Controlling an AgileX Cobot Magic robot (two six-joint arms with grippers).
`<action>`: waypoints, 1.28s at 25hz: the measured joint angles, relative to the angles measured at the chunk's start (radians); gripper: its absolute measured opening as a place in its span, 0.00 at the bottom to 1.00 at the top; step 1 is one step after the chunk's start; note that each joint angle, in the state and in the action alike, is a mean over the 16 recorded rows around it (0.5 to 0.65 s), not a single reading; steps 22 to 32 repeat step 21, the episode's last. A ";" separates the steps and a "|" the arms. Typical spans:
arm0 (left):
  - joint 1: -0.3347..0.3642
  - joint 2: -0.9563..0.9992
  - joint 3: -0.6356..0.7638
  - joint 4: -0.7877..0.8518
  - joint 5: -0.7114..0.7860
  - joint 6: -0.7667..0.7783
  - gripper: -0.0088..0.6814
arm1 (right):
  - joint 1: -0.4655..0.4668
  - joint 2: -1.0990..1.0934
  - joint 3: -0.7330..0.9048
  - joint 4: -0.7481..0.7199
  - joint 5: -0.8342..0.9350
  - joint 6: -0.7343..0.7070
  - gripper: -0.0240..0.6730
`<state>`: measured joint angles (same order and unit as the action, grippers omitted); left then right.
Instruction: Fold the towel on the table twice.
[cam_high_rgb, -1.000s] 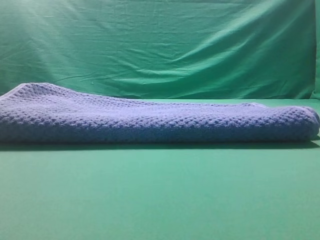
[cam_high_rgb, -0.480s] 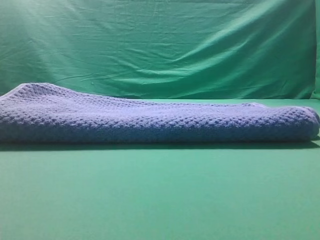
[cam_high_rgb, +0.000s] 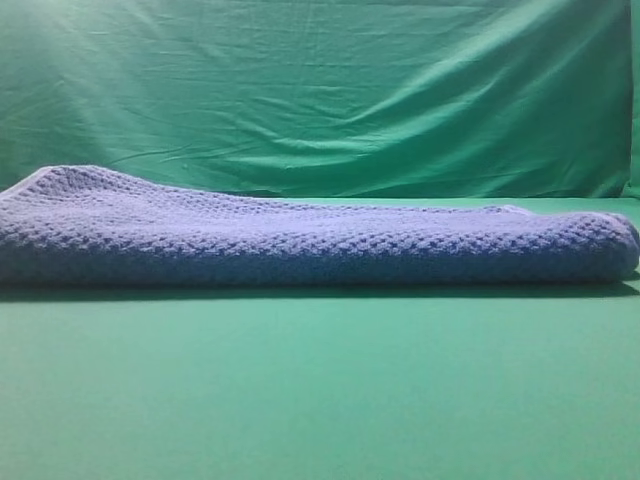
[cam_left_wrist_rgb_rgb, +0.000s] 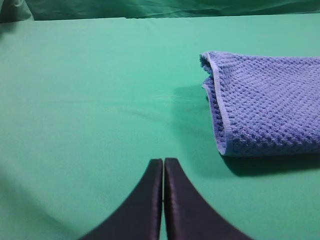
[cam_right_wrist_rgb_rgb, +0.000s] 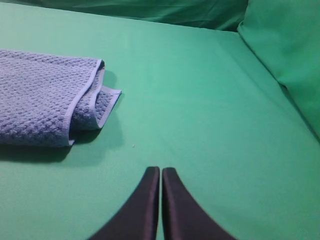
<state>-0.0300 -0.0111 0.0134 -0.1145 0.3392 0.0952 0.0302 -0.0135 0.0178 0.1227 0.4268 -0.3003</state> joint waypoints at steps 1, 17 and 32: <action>0.000 0.000 0.000 0.000 0.000 0.000 0.01 | 0.000 0.000 0.000 0.000 0.000 0.000 0.03; 0.001 0.000 0.000 0.000 0.000 0.001 0.01 | 0.000 0.000 0.000 0.000 0.000 0.000 0.03; 0.001 0.000 0.000 0.000 0.000 0.002 0.01 | 0.000 0.000 0.000 0.000 0.000 0.000 0.03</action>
